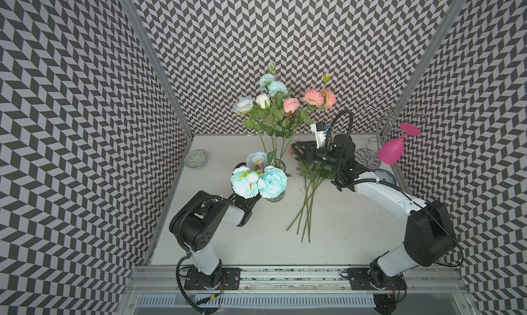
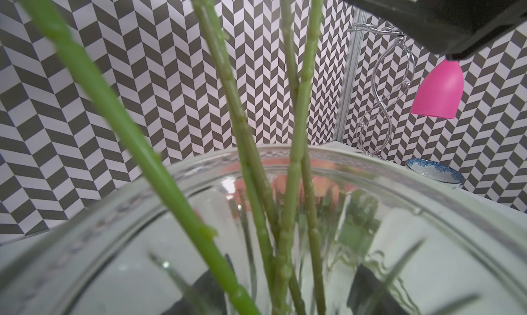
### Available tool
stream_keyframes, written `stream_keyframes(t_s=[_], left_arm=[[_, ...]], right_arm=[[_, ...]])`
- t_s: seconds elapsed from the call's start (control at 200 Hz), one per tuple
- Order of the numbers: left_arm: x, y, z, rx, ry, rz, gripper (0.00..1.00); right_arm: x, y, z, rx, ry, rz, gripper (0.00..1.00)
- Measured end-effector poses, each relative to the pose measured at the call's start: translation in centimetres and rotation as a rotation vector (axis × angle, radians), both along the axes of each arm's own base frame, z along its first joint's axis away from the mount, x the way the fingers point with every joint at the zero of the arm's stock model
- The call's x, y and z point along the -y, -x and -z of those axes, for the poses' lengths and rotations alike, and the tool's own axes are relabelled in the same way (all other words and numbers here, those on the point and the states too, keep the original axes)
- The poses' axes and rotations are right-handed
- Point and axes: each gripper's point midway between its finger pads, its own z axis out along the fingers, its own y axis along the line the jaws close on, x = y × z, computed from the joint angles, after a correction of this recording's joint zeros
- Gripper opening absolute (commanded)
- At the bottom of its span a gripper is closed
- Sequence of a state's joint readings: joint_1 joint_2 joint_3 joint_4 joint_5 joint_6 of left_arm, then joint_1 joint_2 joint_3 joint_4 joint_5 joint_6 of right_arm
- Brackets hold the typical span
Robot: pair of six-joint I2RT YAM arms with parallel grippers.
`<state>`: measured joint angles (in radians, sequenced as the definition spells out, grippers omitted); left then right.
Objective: Pick out pink flowers from the vase
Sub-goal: Pick up the flower from the vase.
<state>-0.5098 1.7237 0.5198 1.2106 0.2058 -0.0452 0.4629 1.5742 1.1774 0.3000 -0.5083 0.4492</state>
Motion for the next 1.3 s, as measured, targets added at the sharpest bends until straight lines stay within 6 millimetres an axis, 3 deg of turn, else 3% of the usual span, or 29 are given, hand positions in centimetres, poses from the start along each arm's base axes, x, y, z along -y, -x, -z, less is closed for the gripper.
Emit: stream_keyframes(t_s=[0.15,0.491,0.846,1.007,1.302], left_arm=[[0.0,0.0,0.0,0.000,0.000,0.000,0.00],[0.0,0.0,0.0,0.001,0.000,0.000,0.00],[0.0,0.0,0.0,-0.001,-0.001,-0.001,0.00],[0.0,0.0,0.0,-0.001,-0.002,-0.001,0.00],[-0.1,0.1,0.0,-0.001,-0.005,-0.002,0.00]], right_arm=[[-0.6,-0.8,-0.8,0.012,-0.037,-0.011,0.32],[-1.7,-1.8,0.6,-0.028,-0.066,-0.029,0.24],[-2.8,-2.1,0.7,-0.044,-0.123,-0.041,0.19],[-3.5,-1.8,0.5,-0.044,-0.143,-0.050,0.08],[-1.9,-1.4,0.2,-0.017,-0.109,0.042,0.03]])
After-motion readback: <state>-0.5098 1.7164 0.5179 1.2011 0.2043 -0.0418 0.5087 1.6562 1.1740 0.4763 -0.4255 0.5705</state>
